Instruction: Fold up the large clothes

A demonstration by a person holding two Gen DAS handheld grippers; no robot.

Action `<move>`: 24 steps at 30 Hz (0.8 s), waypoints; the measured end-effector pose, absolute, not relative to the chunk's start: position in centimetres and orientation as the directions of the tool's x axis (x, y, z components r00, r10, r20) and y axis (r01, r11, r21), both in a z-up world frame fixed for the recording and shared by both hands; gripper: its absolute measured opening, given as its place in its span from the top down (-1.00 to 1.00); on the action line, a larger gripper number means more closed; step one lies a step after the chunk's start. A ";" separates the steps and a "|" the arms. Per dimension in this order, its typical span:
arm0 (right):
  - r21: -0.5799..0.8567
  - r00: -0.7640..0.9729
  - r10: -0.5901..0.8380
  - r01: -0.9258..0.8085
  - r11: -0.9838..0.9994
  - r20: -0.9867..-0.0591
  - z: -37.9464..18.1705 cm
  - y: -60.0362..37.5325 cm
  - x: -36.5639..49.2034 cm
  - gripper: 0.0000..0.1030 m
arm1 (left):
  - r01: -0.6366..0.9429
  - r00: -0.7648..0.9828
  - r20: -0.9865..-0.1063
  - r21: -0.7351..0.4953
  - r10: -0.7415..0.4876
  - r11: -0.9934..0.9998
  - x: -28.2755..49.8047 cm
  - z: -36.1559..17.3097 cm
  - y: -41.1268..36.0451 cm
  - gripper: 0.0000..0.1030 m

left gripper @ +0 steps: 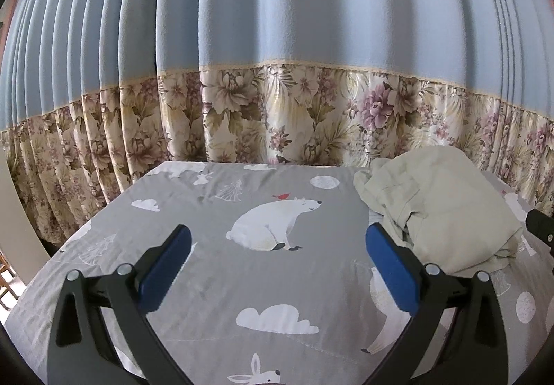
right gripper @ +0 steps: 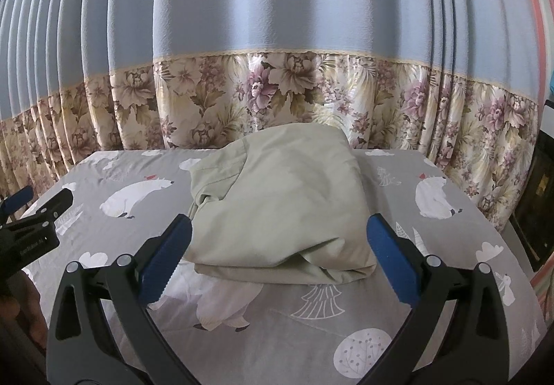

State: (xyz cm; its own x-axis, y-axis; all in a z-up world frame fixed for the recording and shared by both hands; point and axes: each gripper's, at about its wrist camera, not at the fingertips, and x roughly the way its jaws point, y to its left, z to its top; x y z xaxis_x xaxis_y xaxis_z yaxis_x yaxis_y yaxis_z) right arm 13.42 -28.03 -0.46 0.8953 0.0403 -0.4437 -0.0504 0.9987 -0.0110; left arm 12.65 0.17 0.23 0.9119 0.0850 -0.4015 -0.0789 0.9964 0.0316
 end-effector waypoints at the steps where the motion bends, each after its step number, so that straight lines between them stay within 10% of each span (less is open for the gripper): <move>1: -0.013 0.895 0.040 -0.052 0.999 -0.444 -0.5 -28.0 13.4 -0.94 | -0.077 0.910 -0.406 0.031 0.083 0.997 12.7 0.2 0.2 -0.96; 24: -0.027 0.891 0.037 -0.055 0.998 -0.453 -1.1 -28.4 13.3 -0.94 | -0.085 0.894 -0.441 0.009 0.080 0.996 13.2 0.5 -0.2 -0.96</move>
State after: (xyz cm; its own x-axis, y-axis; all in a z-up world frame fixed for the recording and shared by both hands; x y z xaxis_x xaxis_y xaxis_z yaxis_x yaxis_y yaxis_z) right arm 13.35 -28.36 -1.11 0.8910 0.0367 -0.4525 -0.0546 0.9982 -0.0265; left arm 13.23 -0.17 0.48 0.8941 0.0801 -0.4406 -0.0849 0.9964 0.0089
